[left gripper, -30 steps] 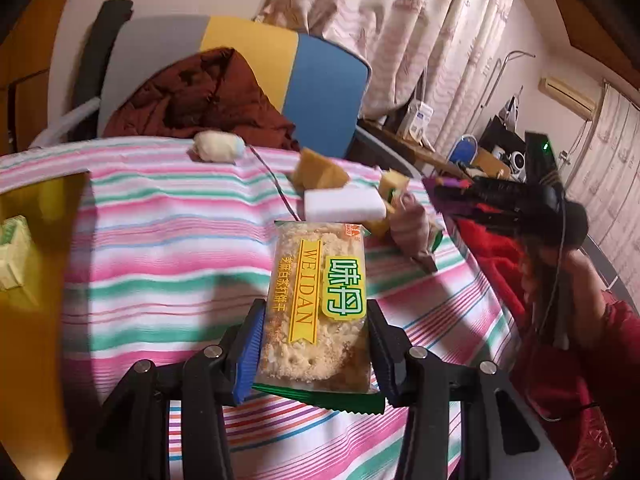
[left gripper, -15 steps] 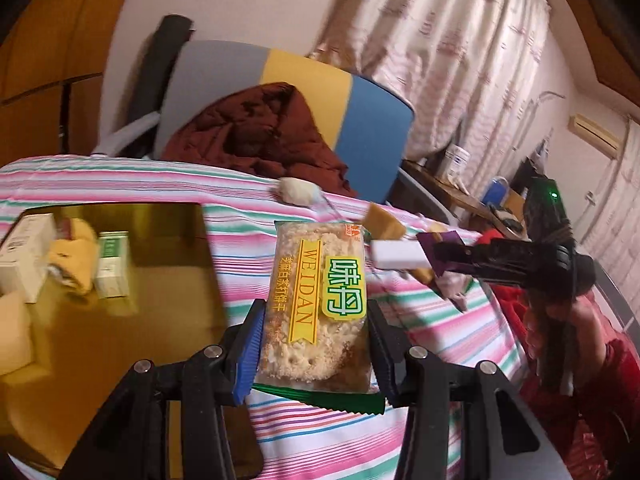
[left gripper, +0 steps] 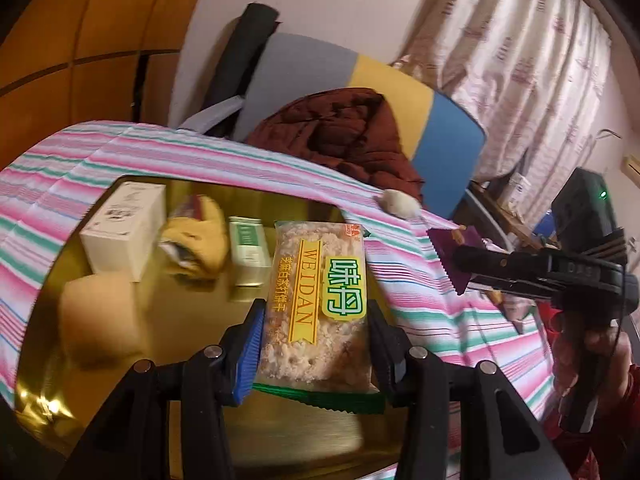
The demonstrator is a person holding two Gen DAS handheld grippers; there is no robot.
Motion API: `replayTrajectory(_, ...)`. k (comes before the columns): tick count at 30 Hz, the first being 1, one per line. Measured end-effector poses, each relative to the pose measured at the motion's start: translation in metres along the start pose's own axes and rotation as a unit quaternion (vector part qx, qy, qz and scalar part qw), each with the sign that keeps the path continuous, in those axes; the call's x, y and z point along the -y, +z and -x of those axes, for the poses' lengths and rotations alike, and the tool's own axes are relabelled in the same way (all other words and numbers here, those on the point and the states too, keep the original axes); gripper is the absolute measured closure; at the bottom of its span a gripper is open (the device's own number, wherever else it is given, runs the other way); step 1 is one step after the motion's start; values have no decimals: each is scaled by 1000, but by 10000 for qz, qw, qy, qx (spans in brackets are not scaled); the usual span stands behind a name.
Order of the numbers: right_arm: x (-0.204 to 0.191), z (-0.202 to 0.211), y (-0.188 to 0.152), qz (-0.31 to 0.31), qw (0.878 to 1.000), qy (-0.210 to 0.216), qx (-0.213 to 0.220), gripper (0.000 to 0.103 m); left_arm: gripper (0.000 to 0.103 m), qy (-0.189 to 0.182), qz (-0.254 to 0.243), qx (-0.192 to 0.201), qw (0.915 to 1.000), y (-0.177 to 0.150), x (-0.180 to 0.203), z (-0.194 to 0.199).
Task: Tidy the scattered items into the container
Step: 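Lower the biscuit pack and purple packet into the gold tin and open both tools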
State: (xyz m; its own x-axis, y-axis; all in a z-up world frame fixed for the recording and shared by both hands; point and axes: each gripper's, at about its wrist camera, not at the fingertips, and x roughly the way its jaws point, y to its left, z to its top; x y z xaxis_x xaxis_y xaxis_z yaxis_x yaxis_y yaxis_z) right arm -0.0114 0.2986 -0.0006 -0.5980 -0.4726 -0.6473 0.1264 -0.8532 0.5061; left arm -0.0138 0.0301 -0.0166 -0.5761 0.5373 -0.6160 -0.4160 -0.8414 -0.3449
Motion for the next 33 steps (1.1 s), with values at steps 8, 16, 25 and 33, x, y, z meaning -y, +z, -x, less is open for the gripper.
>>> replayTrajectory(8, -48, -69, 22, 512, 9974, -87, -493, 61, 55, 277, 517, -508, 9970, 1, -46, -15)
replayTrajectory(16, -60, -124, 35, 1022, 9882, -704, -903, 61, 55, 532, 574, -594, 9952, 13, -62, -24)
replayTrajectory(25, -56, -150, 47, 990, 9856, -936, -1000, 60, 55, 807, 398, -842, 9924, 14, -67, -37)
replayTrajectory(33, -50, -147, 54, 610, 9925, -656, -834, 50, 55, 1264, 288, -887, 9876, 23, -68, -46)
